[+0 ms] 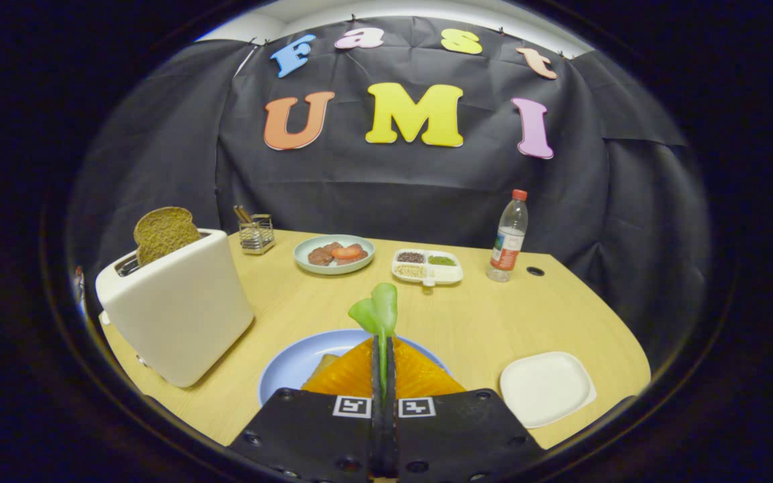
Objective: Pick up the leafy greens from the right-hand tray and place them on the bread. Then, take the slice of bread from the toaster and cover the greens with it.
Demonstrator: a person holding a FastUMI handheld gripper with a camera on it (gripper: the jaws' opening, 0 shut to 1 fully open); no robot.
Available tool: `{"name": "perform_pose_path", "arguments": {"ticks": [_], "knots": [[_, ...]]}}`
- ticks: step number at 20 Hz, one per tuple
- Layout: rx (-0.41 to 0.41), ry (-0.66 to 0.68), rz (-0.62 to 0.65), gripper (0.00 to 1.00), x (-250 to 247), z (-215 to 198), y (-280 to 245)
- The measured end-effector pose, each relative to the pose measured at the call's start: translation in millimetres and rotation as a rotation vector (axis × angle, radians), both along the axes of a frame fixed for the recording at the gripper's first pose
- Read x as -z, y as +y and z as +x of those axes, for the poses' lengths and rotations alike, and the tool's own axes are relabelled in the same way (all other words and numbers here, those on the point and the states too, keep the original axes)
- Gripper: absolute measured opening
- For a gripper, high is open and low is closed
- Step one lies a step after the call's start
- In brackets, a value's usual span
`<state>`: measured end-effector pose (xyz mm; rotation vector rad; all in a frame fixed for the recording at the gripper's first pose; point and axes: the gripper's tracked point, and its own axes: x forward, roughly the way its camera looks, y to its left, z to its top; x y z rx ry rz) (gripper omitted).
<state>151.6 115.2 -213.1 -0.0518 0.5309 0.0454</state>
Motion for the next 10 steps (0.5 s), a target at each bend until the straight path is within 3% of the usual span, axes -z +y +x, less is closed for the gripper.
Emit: {"name": "perform_pose_path", "arguments": {"ticks": [4,7,10], "knots": [[-0.037,0.042,0.074,0.0,9,3,35],[-0.031,0.051,0.125,0.17,15,0,46],[-0.042,0.062,0.152,0.26,20,-1,54]]}}
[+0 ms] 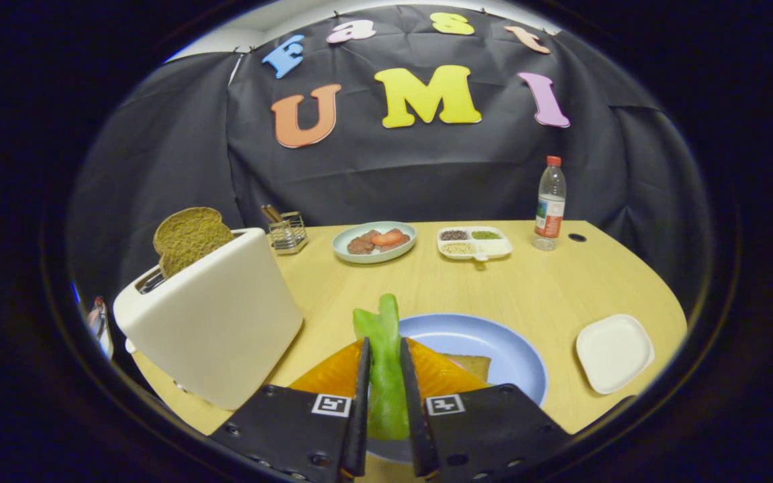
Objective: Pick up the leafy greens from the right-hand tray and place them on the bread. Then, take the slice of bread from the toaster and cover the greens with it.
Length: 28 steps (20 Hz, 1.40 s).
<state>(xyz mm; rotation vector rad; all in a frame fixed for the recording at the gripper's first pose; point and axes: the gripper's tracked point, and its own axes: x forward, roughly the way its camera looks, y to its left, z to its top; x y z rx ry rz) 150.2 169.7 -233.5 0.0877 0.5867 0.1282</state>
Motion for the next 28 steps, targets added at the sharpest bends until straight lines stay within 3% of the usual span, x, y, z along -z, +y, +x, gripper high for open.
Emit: {"name": "perform_pose_path", "arguments": {"ticks": [3,6,9,11,15,20,24,28], "knots": [[0.001,-0.011,-0.003,0.47,-4,-3,1],[0.018,-0.055,-0.022,0.78,-17,-5,-5],[0.037,-0.126,-0.037,0.93,-40,-6,-7],[0.067,-0.181,-0.043,0.97,-64,-7,-10],[0.09,-0.29,-0.019,0.96,-129,-11,8],[0.063,-0.367,-0.006,0.96,-183,-16,76],[-0.02,-0.37,-0.049,0.96,-174,-11,146],[-0.048,-0.29,-0.057,0.97,-144,0,190]]}}
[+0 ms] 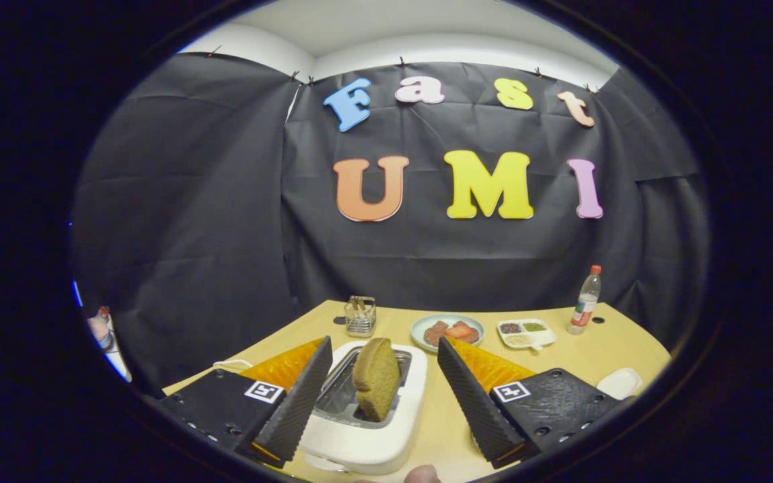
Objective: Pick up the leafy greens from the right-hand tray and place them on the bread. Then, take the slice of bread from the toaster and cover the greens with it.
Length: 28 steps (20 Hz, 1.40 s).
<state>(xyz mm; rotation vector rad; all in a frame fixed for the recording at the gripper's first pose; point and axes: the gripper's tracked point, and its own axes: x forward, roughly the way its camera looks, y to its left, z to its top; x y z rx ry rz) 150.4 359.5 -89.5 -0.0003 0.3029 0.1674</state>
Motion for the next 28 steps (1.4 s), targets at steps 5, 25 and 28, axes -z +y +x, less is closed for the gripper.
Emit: {"name": "perform_pose_path", "arguments": {"ticks": [5,25,28], "knots": [[0.089,0.115,0.022,0.97,32,19,10],[0.117,-0.048,0.136,0.08,-54,17,-20],[0.122,-0.126,0.188,0.08,-99,5,-44]]}}
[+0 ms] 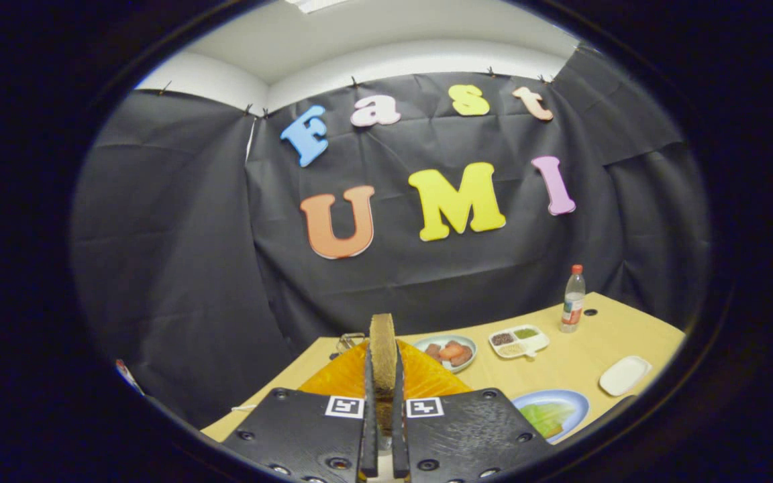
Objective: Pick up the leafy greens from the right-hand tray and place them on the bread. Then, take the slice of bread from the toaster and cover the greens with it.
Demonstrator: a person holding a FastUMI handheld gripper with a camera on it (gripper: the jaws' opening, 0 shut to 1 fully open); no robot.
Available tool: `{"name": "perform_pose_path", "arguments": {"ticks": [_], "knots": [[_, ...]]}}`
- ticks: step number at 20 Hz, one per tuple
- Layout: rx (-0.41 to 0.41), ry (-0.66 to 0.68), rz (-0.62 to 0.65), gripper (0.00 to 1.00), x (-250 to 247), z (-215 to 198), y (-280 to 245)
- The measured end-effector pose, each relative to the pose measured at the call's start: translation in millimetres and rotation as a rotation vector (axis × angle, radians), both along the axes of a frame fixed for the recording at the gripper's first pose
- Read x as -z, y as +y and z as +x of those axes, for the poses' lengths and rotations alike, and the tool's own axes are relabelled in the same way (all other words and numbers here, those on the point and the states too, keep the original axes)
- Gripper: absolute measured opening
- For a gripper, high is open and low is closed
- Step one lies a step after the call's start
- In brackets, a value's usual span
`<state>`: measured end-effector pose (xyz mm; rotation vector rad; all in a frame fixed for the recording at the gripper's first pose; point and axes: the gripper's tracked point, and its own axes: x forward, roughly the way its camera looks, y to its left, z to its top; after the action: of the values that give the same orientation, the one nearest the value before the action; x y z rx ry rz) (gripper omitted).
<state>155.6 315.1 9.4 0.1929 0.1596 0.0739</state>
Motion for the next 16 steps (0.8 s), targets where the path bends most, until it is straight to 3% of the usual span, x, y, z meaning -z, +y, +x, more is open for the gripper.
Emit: {"name": "perform_pose_path", "arguments": {"ticks": [4,8,16], "knots": [[0.044,-0.03,-0.024,0.08,-4,-16,-56],[0.134,0.027,-0.053,0.08,40,-15,-124],[0.12,0.18,0.066,0.08,146,-6,-156]]}}
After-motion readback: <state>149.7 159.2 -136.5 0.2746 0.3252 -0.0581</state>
